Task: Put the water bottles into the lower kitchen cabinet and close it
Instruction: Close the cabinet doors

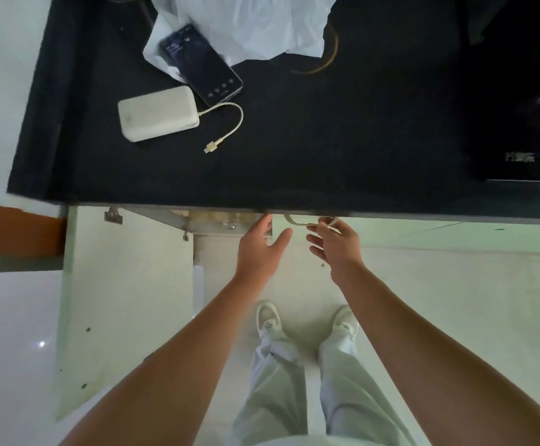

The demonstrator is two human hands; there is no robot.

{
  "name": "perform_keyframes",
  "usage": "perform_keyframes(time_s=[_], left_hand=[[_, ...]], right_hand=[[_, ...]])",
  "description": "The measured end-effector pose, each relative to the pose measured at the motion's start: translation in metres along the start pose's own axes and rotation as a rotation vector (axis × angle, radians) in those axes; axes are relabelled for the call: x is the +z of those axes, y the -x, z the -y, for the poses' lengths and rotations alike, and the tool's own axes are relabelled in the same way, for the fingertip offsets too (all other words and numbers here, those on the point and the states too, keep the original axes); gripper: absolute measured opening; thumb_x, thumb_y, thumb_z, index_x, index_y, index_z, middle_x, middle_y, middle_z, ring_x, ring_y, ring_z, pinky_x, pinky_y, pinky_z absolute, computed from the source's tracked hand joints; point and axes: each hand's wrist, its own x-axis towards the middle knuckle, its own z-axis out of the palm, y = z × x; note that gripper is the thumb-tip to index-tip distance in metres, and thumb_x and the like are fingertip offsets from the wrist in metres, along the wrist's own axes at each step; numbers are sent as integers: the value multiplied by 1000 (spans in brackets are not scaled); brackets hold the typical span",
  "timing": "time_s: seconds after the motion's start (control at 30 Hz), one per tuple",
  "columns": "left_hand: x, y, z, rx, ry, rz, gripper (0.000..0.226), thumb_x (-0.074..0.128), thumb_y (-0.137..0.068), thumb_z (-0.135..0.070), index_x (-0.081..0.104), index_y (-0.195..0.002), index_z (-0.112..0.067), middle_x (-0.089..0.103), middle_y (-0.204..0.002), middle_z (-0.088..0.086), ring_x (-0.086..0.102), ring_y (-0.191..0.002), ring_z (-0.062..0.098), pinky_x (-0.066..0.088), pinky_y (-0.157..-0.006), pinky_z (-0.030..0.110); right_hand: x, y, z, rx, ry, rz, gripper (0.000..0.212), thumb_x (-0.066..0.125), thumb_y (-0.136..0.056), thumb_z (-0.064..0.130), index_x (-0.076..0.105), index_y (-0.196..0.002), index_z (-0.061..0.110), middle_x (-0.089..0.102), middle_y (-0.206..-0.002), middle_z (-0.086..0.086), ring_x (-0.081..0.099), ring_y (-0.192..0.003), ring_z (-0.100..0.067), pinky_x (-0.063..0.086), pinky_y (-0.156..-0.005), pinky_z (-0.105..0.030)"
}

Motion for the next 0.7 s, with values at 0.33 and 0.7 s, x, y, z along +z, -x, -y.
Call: perform_keyframes(time_s=[0.33,0.7], left_hand=[[-17,-2,2,86,-241,77,55,52,-99,-46,51,-146,-17,57,-146,1,53,-134,20,45,-111,42],[-36,78,-23,193,-657,86,63,28,-98,-54,60,-134,-13,66,-132,7,59,-121,31,47,-98,43]], right_hand=[[-6,0,-5,-100,287,-41,16,58,-99,26,68,-92,16,75,-91,1,70,-82,-17,62,-74,-35],[-84,74,-4,-310,872,82,50,51,-100,45,51,-145,23,57,-144,4,53,-131,-20,41,-104,-34]])
